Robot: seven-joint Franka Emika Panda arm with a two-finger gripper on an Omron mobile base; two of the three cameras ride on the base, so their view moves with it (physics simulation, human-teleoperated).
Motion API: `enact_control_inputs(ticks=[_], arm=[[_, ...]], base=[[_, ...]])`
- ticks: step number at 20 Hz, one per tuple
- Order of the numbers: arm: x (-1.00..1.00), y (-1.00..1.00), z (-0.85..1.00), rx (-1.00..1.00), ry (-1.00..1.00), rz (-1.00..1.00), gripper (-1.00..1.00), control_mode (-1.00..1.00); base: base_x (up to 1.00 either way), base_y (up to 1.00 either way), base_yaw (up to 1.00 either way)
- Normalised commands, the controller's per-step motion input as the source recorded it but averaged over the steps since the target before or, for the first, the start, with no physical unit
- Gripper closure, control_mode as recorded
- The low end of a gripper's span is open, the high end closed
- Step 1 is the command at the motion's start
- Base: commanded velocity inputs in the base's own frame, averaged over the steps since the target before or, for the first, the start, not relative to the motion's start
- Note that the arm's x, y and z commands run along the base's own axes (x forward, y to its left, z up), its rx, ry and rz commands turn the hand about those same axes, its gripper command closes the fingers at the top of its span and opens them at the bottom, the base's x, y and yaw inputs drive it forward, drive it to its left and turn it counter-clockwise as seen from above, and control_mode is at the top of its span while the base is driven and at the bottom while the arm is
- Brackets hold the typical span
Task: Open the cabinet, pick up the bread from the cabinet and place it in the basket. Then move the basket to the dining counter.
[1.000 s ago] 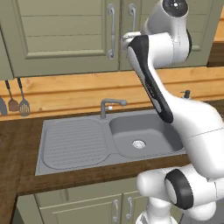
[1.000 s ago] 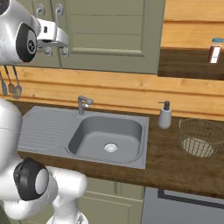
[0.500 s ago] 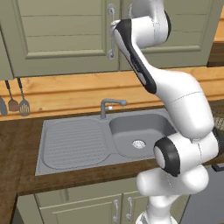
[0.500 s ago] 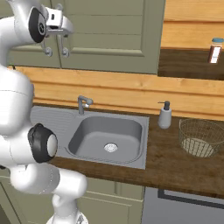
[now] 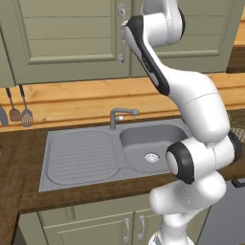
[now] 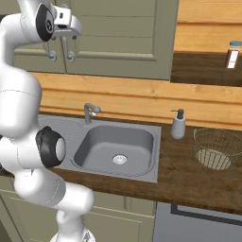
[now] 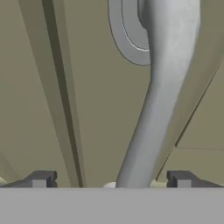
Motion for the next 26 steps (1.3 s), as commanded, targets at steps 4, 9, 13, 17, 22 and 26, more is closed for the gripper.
enact_control_inputs(ticks=[4, 9, 13, 17, 22, 26], arm=[[0.55, -0.01, -0.25, 0.0, -0.25, 0.0, -1.0, -1.0], [0.36, -0.03, -0.34, 0.0, -0.34, 0.0, -1.0, -1.0], [0.03, -0.05, -0.22, 0.0, -0.29, 0.0, -1.0, -1.0], [0.0, -0.16, -0.15, 0.0, -0.21, 0.0, -1.0, -1.0], [0.17, -0.17, -0.07, 0.0, -0.11, 0.0, -1.0, -1.0], [0.39, 0.0, 0.0, 0.0, -0.02, 0.0, -1.0, -1.0]], base=[[0.0, 0.0, 0.0], [0.0, 0.0, 0.0], [0.0, 0.0, 0.0], [0.0, 0.0, 0.0], [0.0, 0.0, 0.0], [0.0, 0.0, 0.0]])
